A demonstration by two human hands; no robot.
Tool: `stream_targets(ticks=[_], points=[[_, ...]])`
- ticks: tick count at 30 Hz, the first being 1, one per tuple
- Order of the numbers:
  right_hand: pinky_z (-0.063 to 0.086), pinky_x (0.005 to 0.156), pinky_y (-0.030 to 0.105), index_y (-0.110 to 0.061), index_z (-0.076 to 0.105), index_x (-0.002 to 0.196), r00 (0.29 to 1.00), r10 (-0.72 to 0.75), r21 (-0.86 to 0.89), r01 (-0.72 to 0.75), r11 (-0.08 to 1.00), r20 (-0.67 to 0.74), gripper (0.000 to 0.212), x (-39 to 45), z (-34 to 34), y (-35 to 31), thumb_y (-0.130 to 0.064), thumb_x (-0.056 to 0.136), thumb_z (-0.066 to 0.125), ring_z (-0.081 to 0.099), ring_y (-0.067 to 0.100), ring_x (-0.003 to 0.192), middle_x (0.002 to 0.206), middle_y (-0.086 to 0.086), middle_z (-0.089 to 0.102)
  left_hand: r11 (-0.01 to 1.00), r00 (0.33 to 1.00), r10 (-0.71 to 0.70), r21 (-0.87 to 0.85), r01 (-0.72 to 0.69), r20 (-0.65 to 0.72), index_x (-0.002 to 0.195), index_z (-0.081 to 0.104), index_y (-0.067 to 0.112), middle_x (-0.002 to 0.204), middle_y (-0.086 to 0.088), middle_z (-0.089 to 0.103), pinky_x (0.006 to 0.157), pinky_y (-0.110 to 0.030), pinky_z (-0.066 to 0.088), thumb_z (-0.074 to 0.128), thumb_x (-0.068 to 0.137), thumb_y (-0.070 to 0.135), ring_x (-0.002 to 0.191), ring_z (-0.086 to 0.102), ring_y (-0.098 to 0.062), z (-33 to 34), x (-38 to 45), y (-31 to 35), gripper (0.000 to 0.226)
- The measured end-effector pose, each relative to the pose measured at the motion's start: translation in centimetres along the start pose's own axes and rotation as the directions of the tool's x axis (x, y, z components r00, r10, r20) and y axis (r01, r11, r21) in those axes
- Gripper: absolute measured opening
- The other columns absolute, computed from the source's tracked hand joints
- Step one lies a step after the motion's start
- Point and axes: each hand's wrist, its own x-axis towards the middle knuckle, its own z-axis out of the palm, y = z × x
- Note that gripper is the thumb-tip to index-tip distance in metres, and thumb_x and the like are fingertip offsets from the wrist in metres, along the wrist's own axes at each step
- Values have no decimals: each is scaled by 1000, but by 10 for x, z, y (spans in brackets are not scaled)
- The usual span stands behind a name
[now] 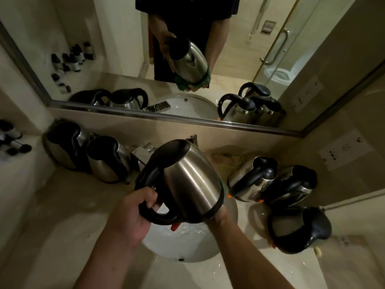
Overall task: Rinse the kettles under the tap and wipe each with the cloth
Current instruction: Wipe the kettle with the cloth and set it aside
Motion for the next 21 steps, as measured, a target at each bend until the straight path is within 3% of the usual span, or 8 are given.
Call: stream_targets(ticks=[1,2,4,7,9,14,17,21], points=[[62,75,33,-26,79,116,981,-62,-60,75,995,186,25,2,9,9,-27,105,57,71,22,97,118,11,64,1000,1000,14,5,-14,-10,61,42,14,59,-4,36,104,-47,35,72,45,9,79,46,-24,2,1,-2,34],[60,76,37,-19,70,129,972,-27,-44,38,998,234,39,-3,19,13,-35,94,71,66,29,103,119,15,61,999,1000,28,21,-28,-14,63,43,14,55,-2,36,100,-45,36,70,47,9,72,46,-21,4,2,-2,33],[55,83,38,-9,66,131,971,112,83,-132,988,212,68,-8,33,22,-33,72,89,59,34,112,123,20,62,991,997,73,111,-69,-32,56,40,13,53,-1,34,83,-40,38,67,51,6,63,40,-17,8,3,-3,27],[33,124,47,-3,52,152,914,235,339,-347,875,329,69,-24,37,34,-33,92,67,47,38,142,155,22,51,979,991,106,181,-90,-81,44,40,19,54,-1,33,65,-33,33,60,59,4,53,38,-13,12,5,-2,29],[17,130,52,-5,41,159,921,275,368,-366,855,276,68,-30,35,39,-37,100,53,33,38,154,164,22,39,973,988,115,211,-92,-100,44,40,20,53,-1,33,63,-33,33,63,59,6,52,38,-13,12,8,-1,30],[25,125,48,-3,54,150,968,209,565,-251,786,141,65,-38,36,33,-39,96,46,39,35,148,156,27,49,952,971,177,277,-128,-160,41,39,22,50,3,35,60,-30,32,63,56,5,48,40,-10,23,11,-5,33],[34,117,45,-5,65,136,974,209,440,-153,885,-82,61,-33,46,24,-44,96,40,49,37,139,139,27,64,933,962,213,328,-149,-170,50,50,15,55,0,41,60,-32,34,63,56,6,51,45,-13,30,8,-15,17],[38,78,39,-13,67,109,921,117,180,-53,982,-371,50,-20,61,13,-50,96,36,52,27,97,105,14,70,897,965,249,394,-201,-75,68,56,3,56,3,52,53,-27,45,59,67,-3,55,53,-12,40,-1,-26,6]])
